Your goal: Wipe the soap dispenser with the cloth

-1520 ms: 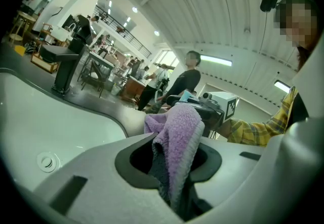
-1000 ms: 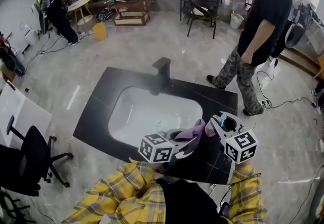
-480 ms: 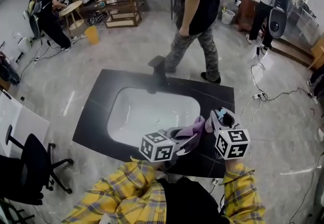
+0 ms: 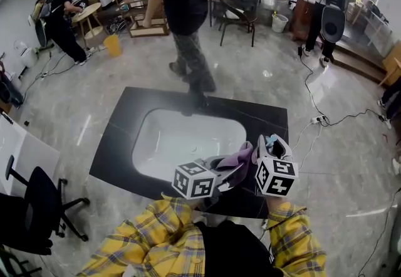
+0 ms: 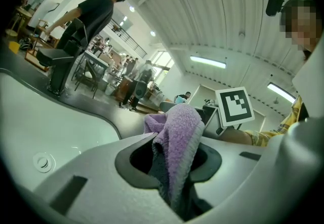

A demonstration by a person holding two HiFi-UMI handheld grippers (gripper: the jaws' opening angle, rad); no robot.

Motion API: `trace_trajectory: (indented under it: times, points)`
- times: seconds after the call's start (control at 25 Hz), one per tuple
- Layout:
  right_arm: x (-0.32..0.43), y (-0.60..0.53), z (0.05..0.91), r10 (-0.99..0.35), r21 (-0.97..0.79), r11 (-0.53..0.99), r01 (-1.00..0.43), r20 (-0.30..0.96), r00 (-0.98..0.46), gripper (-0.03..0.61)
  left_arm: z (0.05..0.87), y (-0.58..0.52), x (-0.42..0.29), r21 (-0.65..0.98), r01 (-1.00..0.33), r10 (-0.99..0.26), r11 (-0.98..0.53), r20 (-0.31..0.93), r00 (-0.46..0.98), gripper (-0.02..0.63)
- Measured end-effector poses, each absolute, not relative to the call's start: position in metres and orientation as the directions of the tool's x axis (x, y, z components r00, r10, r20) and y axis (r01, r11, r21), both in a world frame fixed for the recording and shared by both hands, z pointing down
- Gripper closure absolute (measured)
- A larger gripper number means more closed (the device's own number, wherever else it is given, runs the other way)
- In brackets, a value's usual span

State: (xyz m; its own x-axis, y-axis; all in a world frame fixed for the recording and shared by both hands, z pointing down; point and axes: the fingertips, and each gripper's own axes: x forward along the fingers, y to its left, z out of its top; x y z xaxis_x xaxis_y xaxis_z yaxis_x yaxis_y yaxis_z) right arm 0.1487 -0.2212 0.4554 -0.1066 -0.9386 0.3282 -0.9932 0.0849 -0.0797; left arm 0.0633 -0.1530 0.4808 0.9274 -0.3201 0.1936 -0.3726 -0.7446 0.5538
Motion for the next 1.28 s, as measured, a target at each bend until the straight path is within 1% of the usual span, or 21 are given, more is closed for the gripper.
trace_trajectory:
  times: [0.12, 0.16, 0.2, 0.24, 0.4, 0.56, 0.72, 0.88, 1.28]
  points:
    - [0.146, -0.222, 0.455, -0.934, -0.084, 0.107, -0.991, 0.332, -0.129, 0.465, 0.477, -0.155, 0.066, 0.556, -0.372, -0.327, -0.743, 0.184, 0.927, 0.526]
    - [0.143, -0.221, 0.455, -0.932, -0.086, 0.13, -0.988, 0.33, -0.152, 0.438, 0.476, -0.156, 0.066, 0.556, -0.373, -0.329, -0.743, 0.181, 0.927, 0.526]
    - [0.14, -0.22, 0.454, -0.929, -0.084, 0.155, -0.984, 0.325, -0.174, 0.385, 0.475, -0.156, 0.066, 0.556, -0.375, -0.333, -0.742, 0.179, 0.926, 0.526]
    - [0.138, -0.218, 0.452, -0.928, -0.075, 0.179, -0.981, 0.317, -0.193, 0.365, 0.475, -0.157, 0.066, 0.558, -0.379, -0.34, -0.738, 0.177, 0.924, 0.526]
    - [0.133, -0.202, 0.445, -0.923, -0.015, 0.262, -0.965, 0.287, -0.255, 0.33, 0.47, -0.164, 0.061, 0.595, -0.398, -0.396, -0.698, 0.142, 0.907, 0.526]
    - [0.136, -0.185, 0.436, -0.92, -0.013, 0.308, -0.951, 0.25, -0.301, 0.327, 0.444, -0.175, 0.063, 0.608, -0.383, -0.431, -0.695, 0.073, 0.899, 0.526]
    - [0.148, -0.178, 0.438, -0.917, -0.057, 0.317, -0.947, 0.237, -0.321, 0.327, 0.424, -0.176, 0.083, 0.591, -0.326, -0.383, -0.737, 0.031, 0.923, 0.526]
    - [0.156, -0.172, 0.443, -0.913, -0.081, 0.315, -0.945, 0.246, -0.326, 0.327, 0.433, -0.173, 0.098, 0.588, -0.309, -0.332, -0.748, 0.072, 0.941, 0.526]
    - [0.156, -0.163, 0.457, -0.891, -0.115, 0.347, -0.931, 0.271, -0.365, 0.327, 0.483, -0.173, 0.102, 0.646, -0.344, -0.32, -0.681, 0.16, 0.934, 0.526]
